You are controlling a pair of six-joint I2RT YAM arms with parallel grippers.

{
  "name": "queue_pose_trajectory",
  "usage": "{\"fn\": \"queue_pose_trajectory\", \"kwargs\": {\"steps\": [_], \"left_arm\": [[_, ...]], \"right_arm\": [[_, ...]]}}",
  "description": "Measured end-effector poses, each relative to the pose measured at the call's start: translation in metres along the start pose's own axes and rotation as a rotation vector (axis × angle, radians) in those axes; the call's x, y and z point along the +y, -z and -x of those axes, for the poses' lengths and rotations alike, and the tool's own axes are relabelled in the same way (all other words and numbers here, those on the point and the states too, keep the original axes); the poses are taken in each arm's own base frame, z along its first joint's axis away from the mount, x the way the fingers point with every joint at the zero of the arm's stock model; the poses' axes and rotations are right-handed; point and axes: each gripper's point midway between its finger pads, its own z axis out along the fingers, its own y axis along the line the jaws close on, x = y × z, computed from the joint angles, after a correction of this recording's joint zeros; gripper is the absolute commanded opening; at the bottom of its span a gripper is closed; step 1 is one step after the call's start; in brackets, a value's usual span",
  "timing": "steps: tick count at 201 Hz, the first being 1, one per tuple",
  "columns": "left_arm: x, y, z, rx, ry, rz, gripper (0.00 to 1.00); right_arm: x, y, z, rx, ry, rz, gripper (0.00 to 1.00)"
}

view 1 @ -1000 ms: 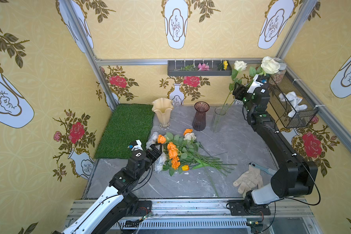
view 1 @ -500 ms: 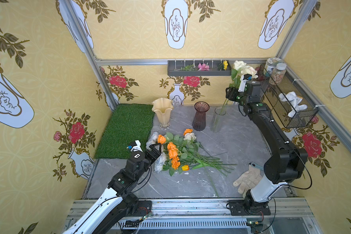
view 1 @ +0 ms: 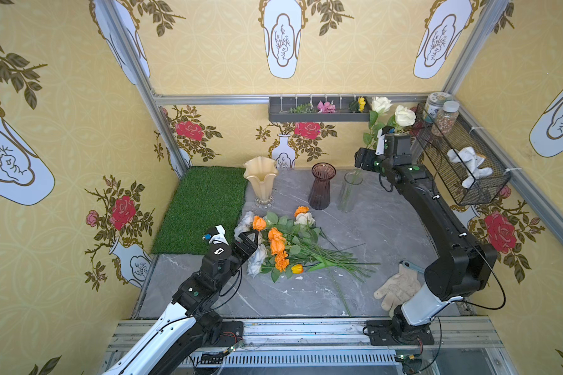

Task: Arrange the flowers in different vases according to their colors
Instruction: Insert the flower into the vase, then pick up the flower at the center of the board.

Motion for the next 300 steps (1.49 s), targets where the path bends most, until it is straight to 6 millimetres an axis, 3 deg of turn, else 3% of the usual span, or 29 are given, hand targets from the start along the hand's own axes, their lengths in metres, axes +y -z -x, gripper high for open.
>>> {"fn": "queue_pose_trajectory", "kwargs": {"steps": [22,48,88,130,166,212,232,300], "left_arm": [[-0.001,0.001,0.0,-0.004,0.002,-0.009,0.95],[0.0,0.003,0.001,-0.006,0.006,-0.015,0.95],[0.0,0.006,0.001,-0.011,0.016,-0.026,0.95],[-0.001,0.008,0.002,-0.014,0.03,-0.035,0.95],[0.001,0.008,0.001,-0.011,0.041,-0.031,1.0],[0.004,0.004,-0.004,0.016,0.037,-0.004,1.0],[0.005,0.001,-0.006,0.027,0.034,0.012,1.0],[0.005,-0.004,-0.01,0.052,0.025,0.035,1.0]], "right_arm": [[0.003,0.016,-0.013,0.038,-0.011,-0.004,0.89],[0.033,0.036,-0.041,0.097,0.018,0.052,0.86],[0.081,0.057,-0.129,0.314,0.089,0.157,0.77],[0.102,0.073,-0.237,0.56,0.122,0.191,0.53],[0.104,0.076,-0.294,0.677,0.09,0.178,0.43],[0.107,0.056,-0.334,0.751,0.023,0.156,0.27],[0.111,0.051,-0.348,0.791,0.005,0.157,0.27],[0.118,0.048,-0.356,0.816,-0.002,0.188,0.26]]}}
